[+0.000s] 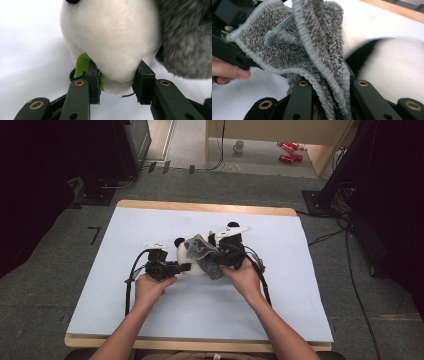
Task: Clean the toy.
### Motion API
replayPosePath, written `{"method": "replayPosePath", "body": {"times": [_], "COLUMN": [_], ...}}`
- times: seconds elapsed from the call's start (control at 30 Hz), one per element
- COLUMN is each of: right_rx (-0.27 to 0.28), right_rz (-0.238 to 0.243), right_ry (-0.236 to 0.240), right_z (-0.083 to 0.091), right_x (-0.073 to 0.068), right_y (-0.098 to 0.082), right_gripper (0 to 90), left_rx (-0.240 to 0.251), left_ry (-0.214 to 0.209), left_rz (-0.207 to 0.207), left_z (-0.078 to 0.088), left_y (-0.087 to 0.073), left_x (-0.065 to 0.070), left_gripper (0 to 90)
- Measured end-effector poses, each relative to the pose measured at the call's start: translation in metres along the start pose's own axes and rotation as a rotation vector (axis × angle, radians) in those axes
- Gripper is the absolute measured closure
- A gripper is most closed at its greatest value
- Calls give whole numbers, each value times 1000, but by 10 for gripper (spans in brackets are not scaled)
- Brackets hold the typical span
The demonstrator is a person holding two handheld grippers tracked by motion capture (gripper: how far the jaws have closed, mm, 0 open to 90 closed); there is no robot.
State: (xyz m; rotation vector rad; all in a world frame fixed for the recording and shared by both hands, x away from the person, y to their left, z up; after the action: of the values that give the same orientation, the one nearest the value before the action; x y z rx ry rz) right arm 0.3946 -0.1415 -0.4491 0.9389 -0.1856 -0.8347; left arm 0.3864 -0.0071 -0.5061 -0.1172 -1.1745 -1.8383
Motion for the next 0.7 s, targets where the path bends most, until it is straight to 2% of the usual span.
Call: {"method": "replayPosePath", "body": {"times": [0.13, 0.43, 0.7], "right_rx": [20, 67, 98], "right_rz": [-63, -127, -190], "right_ry": [-1, -41, -99], "right_z": [16, 39, 58], "right_x": [19, 46, 73], "right_y": [-3, -5, -13], "right_gripper": [790, 789, 785], "left_rx": [7, 3, -2], "left_ry": [15, 18, 16], "left_rz": [-50, -49, -40], "left_z": [-1, -2, -3], "left_y": [3, 8, 12], "left_x": [-1, -5, -8], "left_gripper": [634, 635, 638]}}
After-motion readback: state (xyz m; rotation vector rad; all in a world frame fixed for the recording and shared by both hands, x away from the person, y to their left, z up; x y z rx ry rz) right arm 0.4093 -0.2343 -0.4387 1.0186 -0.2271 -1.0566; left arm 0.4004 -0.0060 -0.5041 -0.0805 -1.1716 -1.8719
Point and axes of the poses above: each handheld gripper's, and its own axes: z roughly backward along the jaws, y roughly out of its top, x roughly to its right, the point moved 9 cm from there along -z, roughly forward along the jaws, and after that the axes turned 1 degree about x, right-handed, at the moved point
